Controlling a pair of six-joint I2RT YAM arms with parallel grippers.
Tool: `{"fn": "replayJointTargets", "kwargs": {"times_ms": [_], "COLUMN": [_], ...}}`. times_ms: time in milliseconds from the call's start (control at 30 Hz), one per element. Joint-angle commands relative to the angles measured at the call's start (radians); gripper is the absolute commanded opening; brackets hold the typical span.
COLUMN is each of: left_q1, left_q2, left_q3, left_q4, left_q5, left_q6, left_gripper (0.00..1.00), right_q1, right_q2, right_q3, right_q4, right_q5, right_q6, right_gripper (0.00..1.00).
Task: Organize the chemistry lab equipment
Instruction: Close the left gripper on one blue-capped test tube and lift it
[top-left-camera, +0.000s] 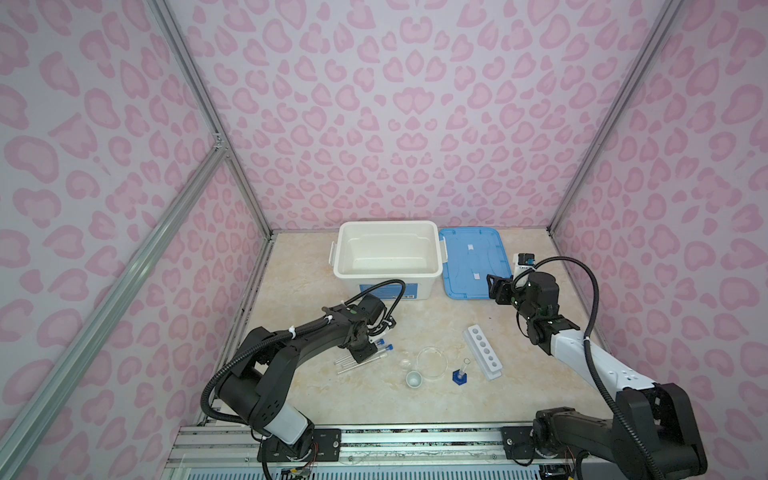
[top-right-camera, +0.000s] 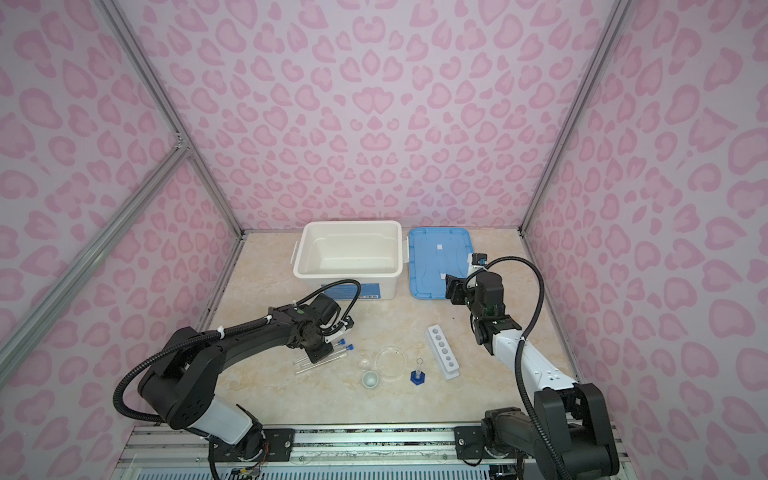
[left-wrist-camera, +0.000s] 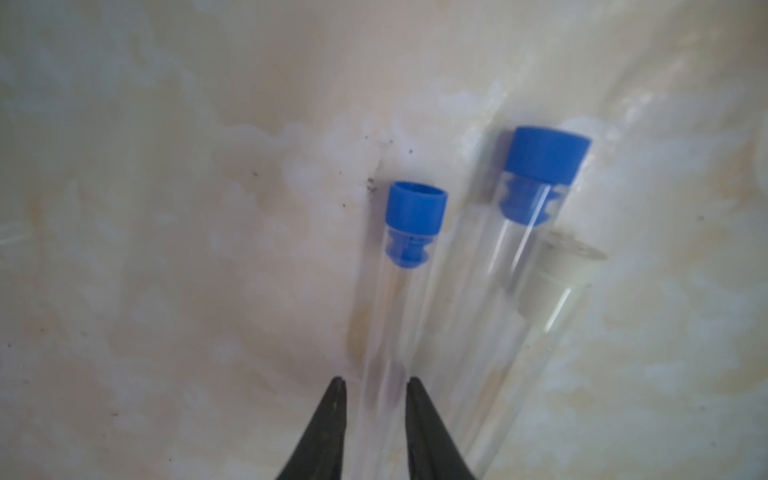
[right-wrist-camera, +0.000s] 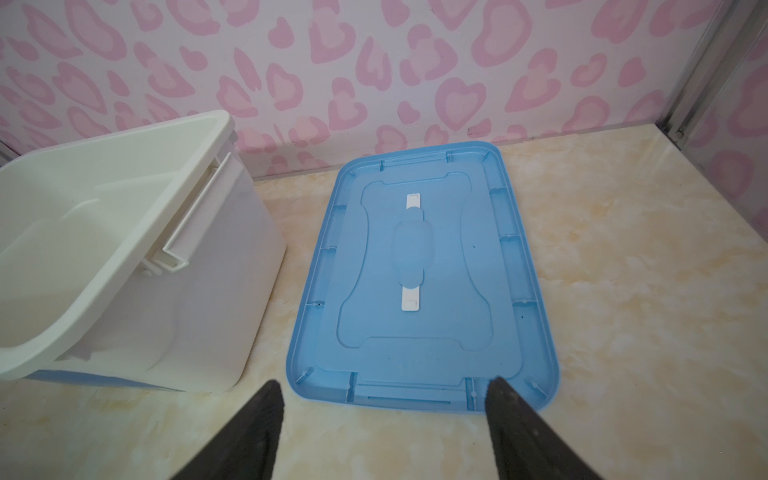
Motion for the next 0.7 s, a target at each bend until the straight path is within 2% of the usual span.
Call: {"fn": "replayJointTargets", "kwargs": {"times_ms": [0, 667], "left_q1": [0.001, 0.001], "left_q2": [0.016, 0.059], "left_q3": [0.014, 0.035], "left_q4": [-0.014, -0.006], "left_q5": [-0.001, 0.008], "left_q6": [0.012, 0.013], "left_gripper": [0.27, 0.16], "right_q1": [-0.004, -0.011], "right_q2": [0.008, 0.023], "right_q3": [-0.002, -0.006], "right_q4": [0.039, 0.050], "right_q5": [-0.005, -0.009], "right_q6": [0.011, 0.020], "right_gripper": [0.77, 0.76]}}
